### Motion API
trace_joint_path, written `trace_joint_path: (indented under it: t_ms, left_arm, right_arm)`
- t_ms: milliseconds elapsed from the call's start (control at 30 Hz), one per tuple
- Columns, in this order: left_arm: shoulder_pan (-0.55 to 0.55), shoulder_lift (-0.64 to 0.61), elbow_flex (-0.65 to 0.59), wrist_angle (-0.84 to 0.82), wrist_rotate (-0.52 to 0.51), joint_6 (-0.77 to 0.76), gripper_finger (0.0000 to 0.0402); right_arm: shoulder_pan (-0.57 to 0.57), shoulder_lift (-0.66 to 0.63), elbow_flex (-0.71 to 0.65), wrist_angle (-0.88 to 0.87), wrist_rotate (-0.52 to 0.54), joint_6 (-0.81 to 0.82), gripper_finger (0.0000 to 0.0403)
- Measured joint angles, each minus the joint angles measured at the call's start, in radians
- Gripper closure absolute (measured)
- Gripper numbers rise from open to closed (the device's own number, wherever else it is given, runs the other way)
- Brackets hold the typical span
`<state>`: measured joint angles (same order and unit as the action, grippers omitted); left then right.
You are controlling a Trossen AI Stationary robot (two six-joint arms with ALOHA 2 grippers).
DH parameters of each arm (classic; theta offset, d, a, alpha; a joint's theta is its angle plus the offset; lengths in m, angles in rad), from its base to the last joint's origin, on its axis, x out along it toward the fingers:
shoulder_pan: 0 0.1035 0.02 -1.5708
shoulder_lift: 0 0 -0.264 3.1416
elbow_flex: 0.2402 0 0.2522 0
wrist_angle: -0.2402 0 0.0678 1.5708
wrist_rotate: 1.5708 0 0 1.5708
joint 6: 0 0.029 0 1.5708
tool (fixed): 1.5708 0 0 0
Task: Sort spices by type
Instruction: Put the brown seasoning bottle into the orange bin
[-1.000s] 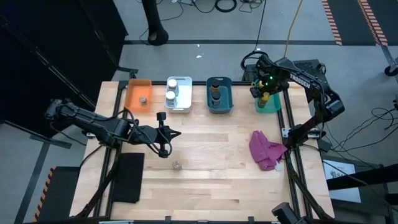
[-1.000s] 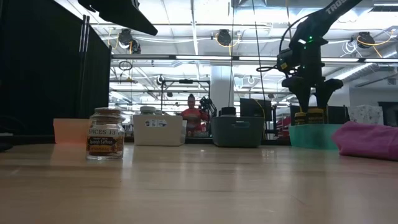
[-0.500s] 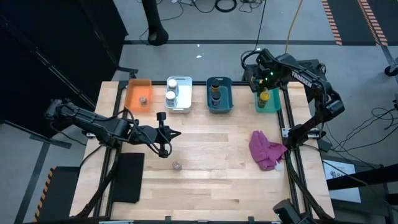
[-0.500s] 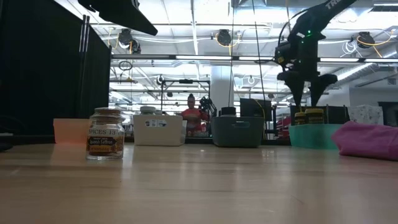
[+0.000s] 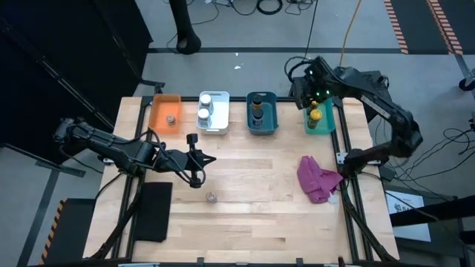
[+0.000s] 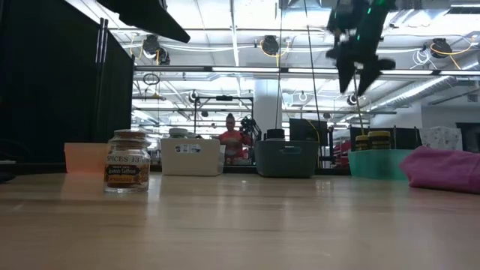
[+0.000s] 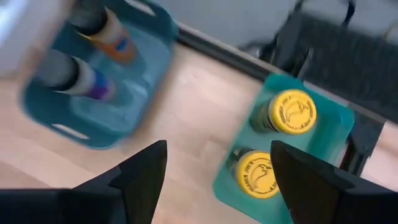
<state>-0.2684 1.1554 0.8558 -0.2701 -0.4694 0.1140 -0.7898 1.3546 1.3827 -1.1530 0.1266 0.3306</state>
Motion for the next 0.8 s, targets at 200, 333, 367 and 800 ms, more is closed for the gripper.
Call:
trace_joint_path:
  t_ms: [200, 333, 367, 800]
  left_arm:
    - [0.0, 0.0, 0.0, -0.001, 0.0, -0.077, 0.0391]
    - [-0.004, 0.0, 0.0, -0.002, 0.0, -0.141, 0.0391]
    - [-0.008, 0.0, 0.0, -0.004, 0.0, -0.157, 0.0391]
    - [-0.122, 0.016, 0.0, -0.029, 0.084, -0.378, 0.0391]
  right_arm:
    - [0.27, -0.178, -0.079, 0.182, 0.11, 0.078, 0.0135]
    - [0.451, -0.29, -0.223, 0.412, 0.118, 0.079, 0.0135]
    - [0.49, -0.313, -0.268, 0.48, 0.119, 0.08, 0.0135]
    - [0.764, -0.389, -0.583, 0.927, 0.139, 0.022, 0.0135]
